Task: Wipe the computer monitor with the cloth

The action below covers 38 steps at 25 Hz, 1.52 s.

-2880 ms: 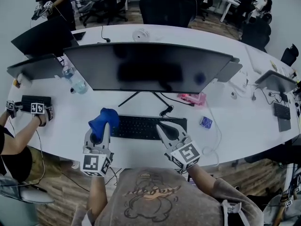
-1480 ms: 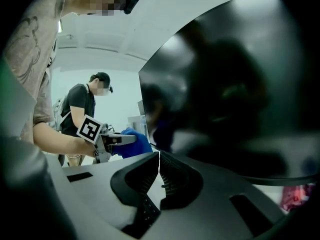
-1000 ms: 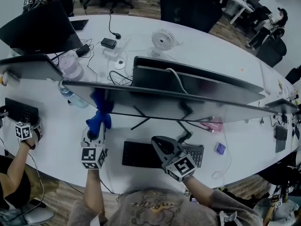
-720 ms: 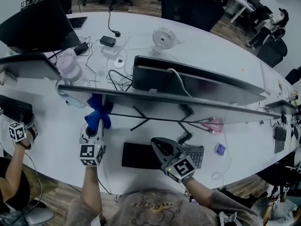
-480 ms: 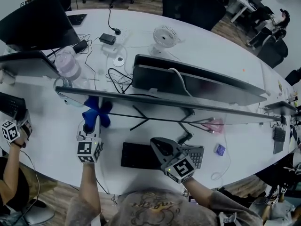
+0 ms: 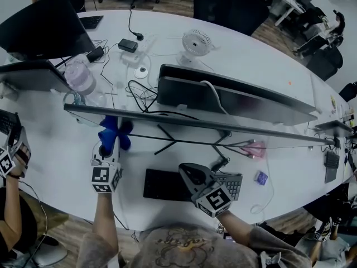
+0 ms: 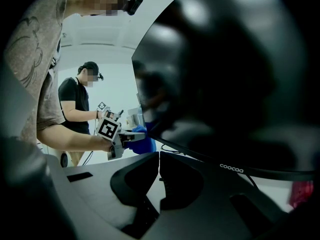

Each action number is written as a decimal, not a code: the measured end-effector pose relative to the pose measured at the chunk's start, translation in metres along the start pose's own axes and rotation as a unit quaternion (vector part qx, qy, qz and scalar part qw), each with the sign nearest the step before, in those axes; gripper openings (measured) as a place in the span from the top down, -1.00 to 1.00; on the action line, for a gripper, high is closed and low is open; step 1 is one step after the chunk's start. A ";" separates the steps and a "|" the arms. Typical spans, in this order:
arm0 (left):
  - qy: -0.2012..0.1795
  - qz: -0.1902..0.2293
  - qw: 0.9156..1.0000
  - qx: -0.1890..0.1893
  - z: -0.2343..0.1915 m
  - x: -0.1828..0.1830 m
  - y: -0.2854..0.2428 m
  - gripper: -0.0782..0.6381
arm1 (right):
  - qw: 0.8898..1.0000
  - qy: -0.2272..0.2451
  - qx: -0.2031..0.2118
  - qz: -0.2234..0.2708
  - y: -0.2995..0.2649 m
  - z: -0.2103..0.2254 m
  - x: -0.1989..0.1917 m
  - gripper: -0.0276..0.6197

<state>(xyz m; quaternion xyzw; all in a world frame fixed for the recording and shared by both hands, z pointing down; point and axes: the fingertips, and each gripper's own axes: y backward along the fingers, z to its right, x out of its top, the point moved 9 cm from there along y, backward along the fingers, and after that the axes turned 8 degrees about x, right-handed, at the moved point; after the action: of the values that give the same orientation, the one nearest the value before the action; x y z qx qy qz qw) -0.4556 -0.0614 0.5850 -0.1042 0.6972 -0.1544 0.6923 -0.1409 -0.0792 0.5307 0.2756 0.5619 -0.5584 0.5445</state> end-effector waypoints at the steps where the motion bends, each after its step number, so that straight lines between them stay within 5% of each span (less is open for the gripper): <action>1: -0.002 0.001 1.000 -0.001 0.000 0.001 0.000 0.65 | 1.000 -0.001 0.000 -0.001 0.000 0.000 0.000 0.85; 18: -0.032 0.037 0.999 -0.002 0.000 0.043 0.014 0.65 | 1.000 -0.002 0.003 0.013 0.012 -0.006 0.000 0.85; 38: -0.078 0.128 0.989 0.008 -0.002 0.133 0.052 0.65 | 0.999 0.030 0.000 0.041 0.033 -0.025 0.014 0.85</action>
<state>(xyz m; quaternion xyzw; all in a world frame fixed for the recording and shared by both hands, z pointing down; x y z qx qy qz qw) -0.4565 -0.0609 0.4418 -0.0203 0.6474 -0.0616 0.7594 -0.1218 -0.0531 0.5013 0.3151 0.5662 -0.5267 0.5503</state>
